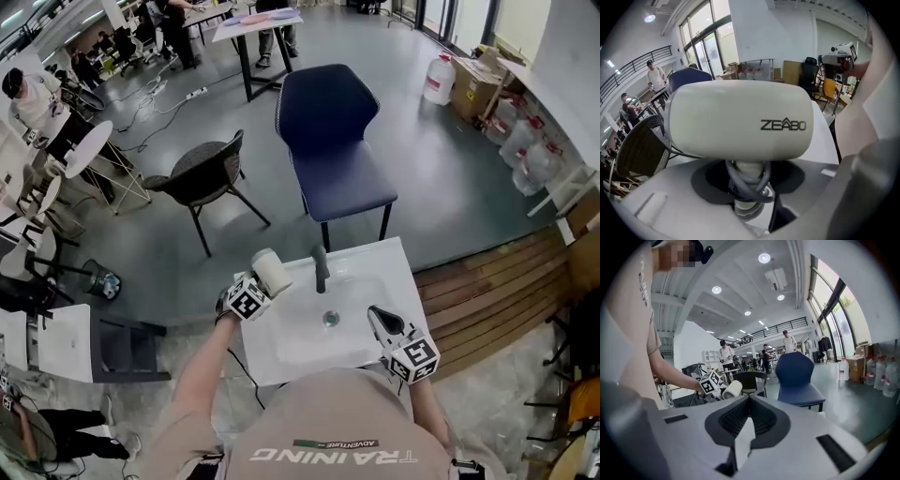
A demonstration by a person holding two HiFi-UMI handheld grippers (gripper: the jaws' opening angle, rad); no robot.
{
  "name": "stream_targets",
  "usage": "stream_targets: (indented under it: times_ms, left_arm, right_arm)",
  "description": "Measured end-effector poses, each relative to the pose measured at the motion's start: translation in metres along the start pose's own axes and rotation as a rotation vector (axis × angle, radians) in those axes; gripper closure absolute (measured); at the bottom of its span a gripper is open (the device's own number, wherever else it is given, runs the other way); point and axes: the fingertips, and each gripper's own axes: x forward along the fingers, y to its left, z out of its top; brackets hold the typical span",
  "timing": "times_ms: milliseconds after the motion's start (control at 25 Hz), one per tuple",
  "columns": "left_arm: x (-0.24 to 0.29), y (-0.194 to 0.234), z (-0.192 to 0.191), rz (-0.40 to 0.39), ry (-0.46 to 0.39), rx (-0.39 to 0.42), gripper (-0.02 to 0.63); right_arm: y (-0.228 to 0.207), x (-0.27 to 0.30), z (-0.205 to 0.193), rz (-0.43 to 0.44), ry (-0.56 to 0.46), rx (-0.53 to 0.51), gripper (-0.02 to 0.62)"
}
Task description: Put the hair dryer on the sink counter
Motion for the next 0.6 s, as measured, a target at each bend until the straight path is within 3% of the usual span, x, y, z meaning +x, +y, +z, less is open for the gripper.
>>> stream_targets:
  times_ms: [440,600]
  left_arm:
    - [0.071,-0.009,0.001,-0.145,0.251,0.164,0.4]
    - [0.087,-0.011,-0.001,-0.172,0.334,0.181,0.4]
  right_arm:
    - [0.002,0.002,0.006,-0.017,-0.008,-0.011,0.589]
    - [0.0,-0.004,0.004,-0.039,0.0,-0.007,0.589]
